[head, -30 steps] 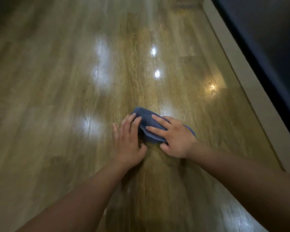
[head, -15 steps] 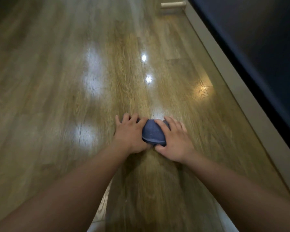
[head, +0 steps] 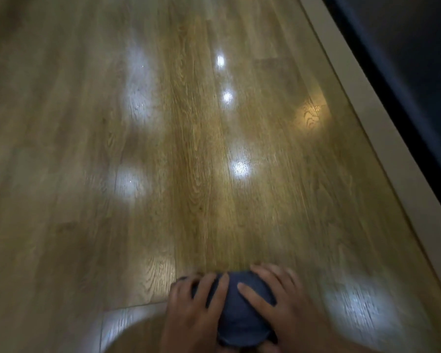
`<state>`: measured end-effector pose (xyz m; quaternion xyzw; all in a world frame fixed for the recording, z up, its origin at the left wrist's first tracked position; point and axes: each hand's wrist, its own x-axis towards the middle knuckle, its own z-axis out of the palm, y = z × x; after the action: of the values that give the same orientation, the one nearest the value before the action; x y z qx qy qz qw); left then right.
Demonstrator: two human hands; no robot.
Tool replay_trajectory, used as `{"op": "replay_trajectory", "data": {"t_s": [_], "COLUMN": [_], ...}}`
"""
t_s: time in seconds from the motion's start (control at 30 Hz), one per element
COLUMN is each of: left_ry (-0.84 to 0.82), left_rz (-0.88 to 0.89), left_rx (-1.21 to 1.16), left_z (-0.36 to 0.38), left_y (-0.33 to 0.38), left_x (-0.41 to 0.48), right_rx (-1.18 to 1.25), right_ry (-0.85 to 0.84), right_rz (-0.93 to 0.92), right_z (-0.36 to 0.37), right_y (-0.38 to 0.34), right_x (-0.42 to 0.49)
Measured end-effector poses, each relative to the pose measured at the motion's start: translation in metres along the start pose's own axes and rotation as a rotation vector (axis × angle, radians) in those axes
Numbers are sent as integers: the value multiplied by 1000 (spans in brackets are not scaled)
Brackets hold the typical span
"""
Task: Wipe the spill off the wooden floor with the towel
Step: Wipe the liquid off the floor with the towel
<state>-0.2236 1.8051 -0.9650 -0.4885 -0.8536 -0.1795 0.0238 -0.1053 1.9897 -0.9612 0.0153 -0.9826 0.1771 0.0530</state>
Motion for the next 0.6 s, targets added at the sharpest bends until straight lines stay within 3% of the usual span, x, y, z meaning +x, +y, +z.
{"op": "replay_trajectory", "data": {"t_s": [0.07, 0.17, 0.37, 0.6], "left_ry": [62, 46, -75, -40], "left_rz": [41, 74, 36, 36], "left_rx": [72, -31, -45, -17], "left_z": [8, 2, -2, 10], "left_y": [4, -1, -43, -101], "left_x": [-12, 4, 82, 173], "right_rx": [-61, -33, -44, -96], "right_ry": [43, -82, -148, -135], "right_rz": [-60, -138, -112, -82], "right_z": [8, -2, -22, -25], "right_y": [2, 17, 62, 115], "right_x": [-9, 10, 89, 183]}}
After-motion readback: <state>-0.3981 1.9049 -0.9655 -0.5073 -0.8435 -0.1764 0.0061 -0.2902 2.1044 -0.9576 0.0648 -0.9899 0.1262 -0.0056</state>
